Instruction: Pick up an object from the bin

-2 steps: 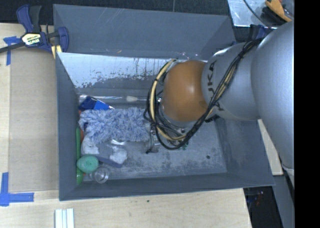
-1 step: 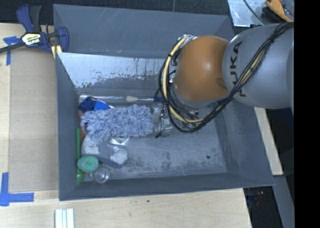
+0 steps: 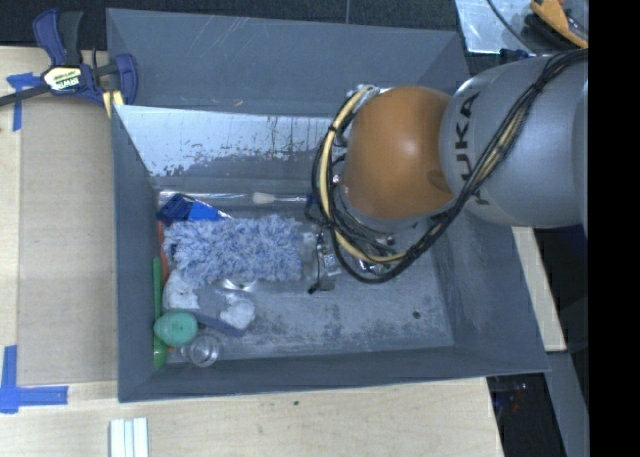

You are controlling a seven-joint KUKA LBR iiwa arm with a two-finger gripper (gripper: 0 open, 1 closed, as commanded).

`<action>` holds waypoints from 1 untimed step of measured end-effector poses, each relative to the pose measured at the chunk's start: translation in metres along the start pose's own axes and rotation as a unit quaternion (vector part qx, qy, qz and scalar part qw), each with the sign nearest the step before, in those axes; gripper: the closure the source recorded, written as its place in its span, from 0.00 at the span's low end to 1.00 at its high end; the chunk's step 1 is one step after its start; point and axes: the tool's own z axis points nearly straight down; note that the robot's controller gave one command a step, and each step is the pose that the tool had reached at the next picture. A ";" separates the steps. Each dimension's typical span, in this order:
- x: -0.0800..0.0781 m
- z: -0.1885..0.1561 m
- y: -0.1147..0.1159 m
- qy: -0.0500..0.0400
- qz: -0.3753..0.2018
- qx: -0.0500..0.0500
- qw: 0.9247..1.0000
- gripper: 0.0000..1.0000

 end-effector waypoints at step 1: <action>-0.023 -0.007 0.016 -0.008 0.005 0.001 1.000 1.00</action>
Offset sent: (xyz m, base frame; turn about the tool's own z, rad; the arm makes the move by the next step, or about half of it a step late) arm 0.0144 0.0103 0.0492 -0.0044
